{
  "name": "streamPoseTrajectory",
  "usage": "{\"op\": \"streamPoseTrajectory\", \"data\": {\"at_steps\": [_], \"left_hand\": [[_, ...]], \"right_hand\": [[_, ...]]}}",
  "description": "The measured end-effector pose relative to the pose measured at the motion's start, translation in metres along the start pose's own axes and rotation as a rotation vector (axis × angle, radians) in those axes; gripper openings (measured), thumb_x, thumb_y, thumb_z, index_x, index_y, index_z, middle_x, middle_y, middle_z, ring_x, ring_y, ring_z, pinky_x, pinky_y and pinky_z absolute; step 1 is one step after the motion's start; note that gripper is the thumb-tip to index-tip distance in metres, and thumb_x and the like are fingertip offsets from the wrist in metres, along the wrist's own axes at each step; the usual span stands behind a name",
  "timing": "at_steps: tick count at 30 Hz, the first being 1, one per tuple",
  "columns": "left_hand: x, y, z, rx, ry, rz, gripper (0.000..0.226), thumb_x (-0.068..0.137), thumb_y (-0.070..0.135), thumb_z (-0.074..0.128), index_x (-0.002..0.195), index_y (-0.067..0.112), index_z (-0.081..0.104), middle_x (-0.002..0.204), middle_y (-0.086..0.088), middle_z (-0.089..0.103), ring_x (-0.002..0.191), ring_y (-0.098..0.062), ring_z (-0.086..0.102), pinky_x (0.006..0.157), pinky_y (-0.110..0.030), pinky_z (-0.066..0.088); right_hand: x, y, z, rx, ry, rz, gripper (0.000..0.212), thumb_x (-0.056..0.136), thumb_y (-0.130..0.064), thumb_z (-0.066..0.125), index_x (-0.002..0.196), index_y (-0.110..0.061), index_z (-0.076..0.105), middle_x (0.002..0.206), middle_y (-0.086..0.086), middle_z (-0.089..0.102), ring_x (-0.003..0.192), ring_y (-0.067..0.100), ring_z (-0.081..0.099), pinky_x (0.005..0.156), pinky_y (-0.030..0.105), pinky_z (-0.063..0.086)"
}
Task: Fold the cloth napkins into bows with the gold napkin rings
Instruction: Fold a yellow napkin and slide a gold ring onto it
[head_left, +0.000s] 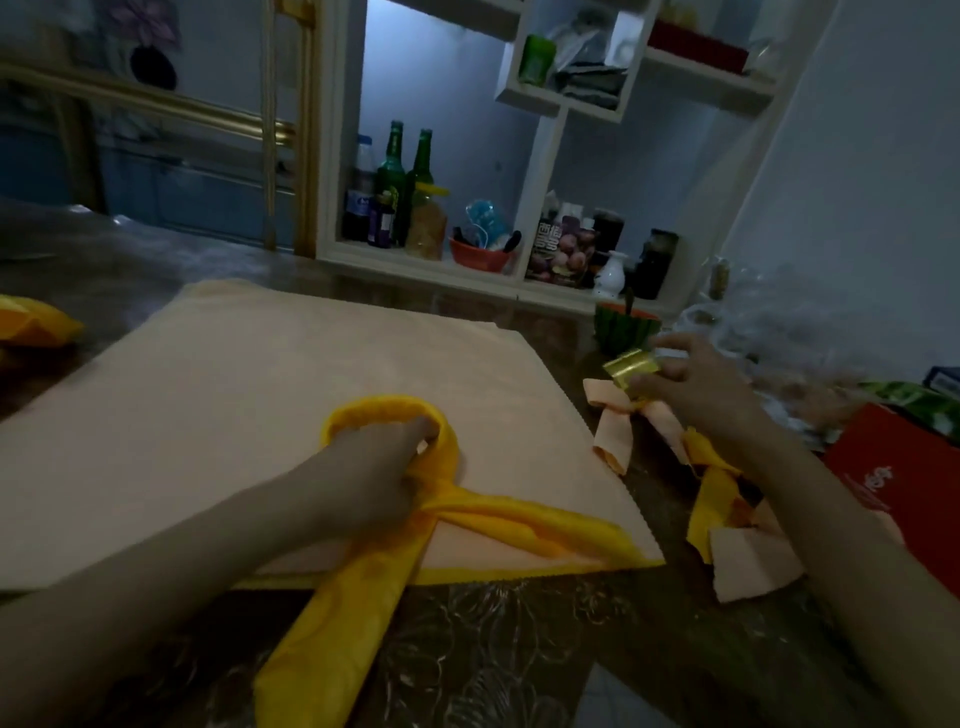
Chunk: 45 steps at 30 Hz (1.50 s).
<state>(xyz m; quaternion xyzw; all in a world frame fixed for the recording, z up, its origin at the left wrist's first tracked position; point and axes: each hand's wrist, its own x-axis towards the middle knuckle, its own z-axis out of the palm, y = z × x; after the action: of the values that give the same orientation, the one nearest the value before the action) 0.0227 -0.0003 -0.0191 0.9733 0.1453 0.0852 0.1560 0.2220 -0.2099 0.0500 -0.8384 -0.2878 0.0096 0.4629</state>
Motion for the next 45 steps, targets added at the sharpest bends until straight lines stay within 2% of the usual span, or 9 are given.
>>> {"op": "streamPoseTrajectory", "data": {"at_steps": [5, 9, 15, 20, 24, 30, 36, 40, 45], "left_hand": [[-0.01, -0.008, -0.009, 0.2, 0.015, -0.104, 0.054, 0.086, 0.017, 0.054, 0.135, 0.018, 0.034, 0.133, -0.008, 0.048, 0.121, -0.027, 0.046, 0.099, -0.037, 0.039], [-0.015, 0.005, -0.007, 0.365, 0.247, 0.006, 0.058, 0.094, 0.023, 0.048, 0.146, 0.024, 0.022, 0.154, -0.006, 0.017, 0.141, -0.023, 0.018, 0.114, -0.037, 0.016], [-0.014, 0.018, 0.026, 0.244, 0.07, 0.237, 0.04, 0.101, 0.03, 0.032, 0.14, 0.022, 0.04, 0.142, 0.0, 0.043, 0.13, -0.017, 0.038, 0.107, -0.028, 0.019], [-0.011, 0.021, 0.028, 0.186, 0.03, 0.157, 0.042, 0.098, 0.03, 0.039, 0.14, 0.025, 0.039, 0.133, -0.004, 0.043, 0.127, -0.021, 0.036, 0.101, -0.033, 0.024], [-0.014, 0.023, 0.031, 0.053, 0.067, 0.141, 0.033, 0.094, 0.036, 0.047, 0.123, 0.022, 0.053, 0.122, -0.001, 0.049, 0.121, -0.018, 0.04, 0.101, -0.033, 0.021], [-0.015, 0.022, 0.034, -0.03, 0.128, 0.223, 0.024, 0.094, 0.028, 0.051, 0.116, 0.021, 0.056, 0.116, 0.004, 0.058, 0.116, -0.014, 0.045, 0.1, -0.029, 0.019], [-0.016, 0.017, 0.031, -0.283, 0.169, 0.326, 0.026, 0.086, 0.031, 0.055, 0.104, 0.016, 0.066, 0.098, 0.007, 0.063, 0.104, -0.015, 0.05, 0.101, -0.035, 0.025], [-0.014, 0.013, 0.033, -0.35, 0.195, 0.364, 0.03, 0.078, 0.033, 0.055, 0.098, 0.015, 0.069, 0.087, 0.016, 0.057, 0.089, -0.004, 0.05, 0.093, -0.04, 0.039], [-0.022, 0.022, 0.034, -0.295, 0.188, 0.334, 0.057, 0.073, 0.033, 0.05, 0.128, 0.018, 0.047, 0.119, 0.006, 0.054, 0.115, -0.009, 0.045, 0.105, -0.027, 0.021]], "right_hand": [[-0.058, -0.022, 0.054, 0.024, -0.362, -0.261, 0.016, 0.082, -0.011, 0.069, 0.094, -0.016, 0.06, 0.086, -0.001, 0.073, 0.079, 0.004, 0.068, 0.072, 0.02, 0.054], [-0.077, -0.017, 0.086, -0.233, -0.421, -0.374, 0.017, 0.083, -0.024, 0.068, 0.085, -0.036, 0.056, 0.088, -0.015, 0.063, 0.082, -0.008, 0.056, 0.067, 0.01, 0.045], [-0.085, -0.007, 0.086, -0.182, -0.444, -0.337, 0.023, 0.098, -0.024, 0.044, 0.092, -0.027, 0.066, 0.096, -0.009, 0.062, 0.085, 0.001, 0.055, 0.078, 0.022, 0.046], [-0.089, -0.013, 0.082, -0.251, -0.391, -0.366, 0.023, 0.096, -0.016, 0.05, 0.1, -0.027, 0.069, 0.088, -0.025, 0.059, 0.075, -0.006, 0.057, 0.066, 0.006, 0.043], [-0.09, -0.014, 0.075, -0.014, -0.519, -0.08, 0.023, 0.094, -0.003, 0.049, 0.104, -0.011, 0.068, 0.087, -0.009, 0.062, 0.046, 0.002, 0.057, 0.044, 0.014, 0.046], [-0.089, -0.011, 0.076, -0.269, -0.47, -0.343, 0.019, 0.087, -0.012, 0.063, 0.098, -0.026, 0.071, 0.082, -0.014, 0.055, 0.073, 0.0, 0.053, 0.068, 0.012, 0.041], [-0.084, 0.002, 0.081, -0.607, -0.374, -0.519, 0.028, 0.086, -0.031, 0.065, 0.113, -0.025, 0.067, 0.116, -0.01, 0.039, 0.103, 0.001, 0.029, 0.077, 0.008, 0.027], [-0.086, 0.0, 0.088, -0.518, -0.451, -0.55, 0.009, 0.085, -0.019, 0.064, 0.085, -0.028, 0.063, 0.119, -0.009, 0.045, 0.104, 0.001, 0.033, 0.083, 0.005, 0.028], [-0.087, 0.0, 0.097, -0.345, -0.419, -0.406, 0.009, 0.082, -0.014, 0.064, 0.075, -0.01, 0.065, 0.104, -0.013, 0.048, 0.098, 0.004, 0.045, 0.079, 0.014, 0.037]]}}
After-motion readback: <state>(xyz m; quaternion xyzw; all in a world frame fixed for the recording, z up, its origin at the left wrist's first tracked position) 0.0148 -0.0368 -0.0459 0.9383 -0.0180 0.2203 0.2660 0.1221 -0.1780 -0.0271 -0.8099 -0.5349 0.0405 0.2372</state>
